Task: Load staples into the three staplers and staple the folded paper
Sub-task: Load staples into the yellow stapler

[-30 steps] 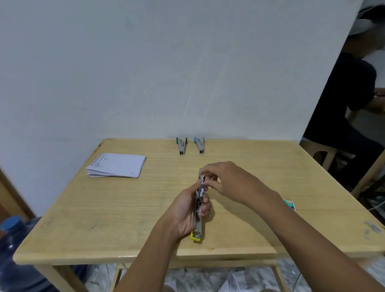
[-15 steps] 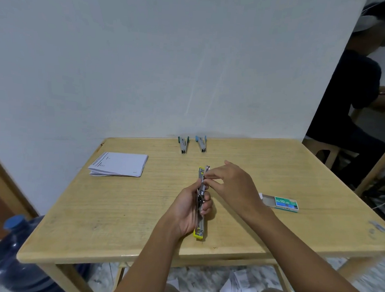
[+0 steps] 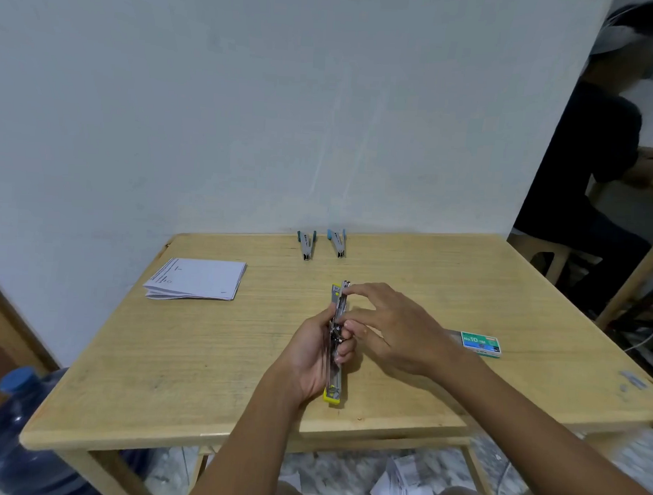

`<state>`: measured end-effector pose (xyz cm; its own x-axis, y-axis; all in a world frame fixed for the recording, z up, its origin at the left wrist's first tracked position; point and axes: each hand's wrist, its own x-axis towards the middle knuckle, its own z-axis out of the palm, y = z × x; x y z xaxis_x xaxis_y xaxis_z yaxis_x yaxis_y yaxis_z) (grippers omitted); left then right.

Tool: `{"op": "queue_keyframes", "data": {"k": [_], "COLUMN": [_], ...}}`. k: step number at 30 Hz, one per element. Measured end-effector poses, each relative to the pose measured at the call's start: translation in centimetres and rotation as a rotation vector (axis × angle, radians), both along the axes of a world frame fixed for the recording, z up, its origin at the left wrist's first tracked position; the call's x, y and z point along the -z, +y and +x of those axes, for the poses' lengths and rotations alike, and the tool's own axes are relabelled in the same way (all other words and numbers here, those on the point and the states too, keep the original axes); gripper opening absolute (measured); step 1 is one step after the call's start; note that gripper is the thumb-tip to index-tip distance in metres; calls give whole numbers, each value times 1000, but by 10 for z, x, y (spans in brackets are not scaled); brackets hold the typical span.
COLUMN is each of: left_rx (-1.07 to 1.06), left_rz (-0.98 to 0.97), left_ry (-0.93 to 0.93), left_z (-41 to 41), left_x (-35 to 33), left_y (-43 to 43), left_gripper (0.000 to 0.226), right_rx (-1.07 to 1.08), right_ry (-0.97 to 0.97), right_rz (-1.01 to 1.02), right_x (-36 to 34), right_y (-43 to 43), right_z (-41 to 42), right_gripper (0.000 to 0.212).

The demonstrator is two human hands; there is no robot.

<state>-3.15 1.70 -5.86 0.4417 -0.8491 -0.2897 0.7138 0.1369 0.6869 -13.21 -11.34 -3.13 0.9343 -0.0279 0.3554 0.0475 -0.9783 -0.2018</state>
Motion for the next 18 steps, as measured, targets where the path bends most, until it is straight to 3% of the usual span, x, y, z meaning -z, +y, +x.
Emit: {"op": "queue_keyframes", "data": {"k": [4, 12, 15, 18], "left_rx": [-6, -50, -55, -52], "left_rz": [-6, -1, 14, 16], "left_ry": [25, 50, 49, 45], "left_z": [0, -1, 0, 0], "left_x": [-1, -2, -1, -1], "left_y": [-1, 0, 0, 0], "left_gripper": [42, 36, 36, 38], "right_rx": [24, 128, 172, 88], "right_ry": [-40, -21, 22, -59], "right_rz": [-224, -337, -209, 99], "right_x": [-6, -12, -12, -11], "right_y": [-9, -16, -13, -4], "right_z": [7, 19, 19, 11], "right_gripper": [40, 49, 61, 48]}}
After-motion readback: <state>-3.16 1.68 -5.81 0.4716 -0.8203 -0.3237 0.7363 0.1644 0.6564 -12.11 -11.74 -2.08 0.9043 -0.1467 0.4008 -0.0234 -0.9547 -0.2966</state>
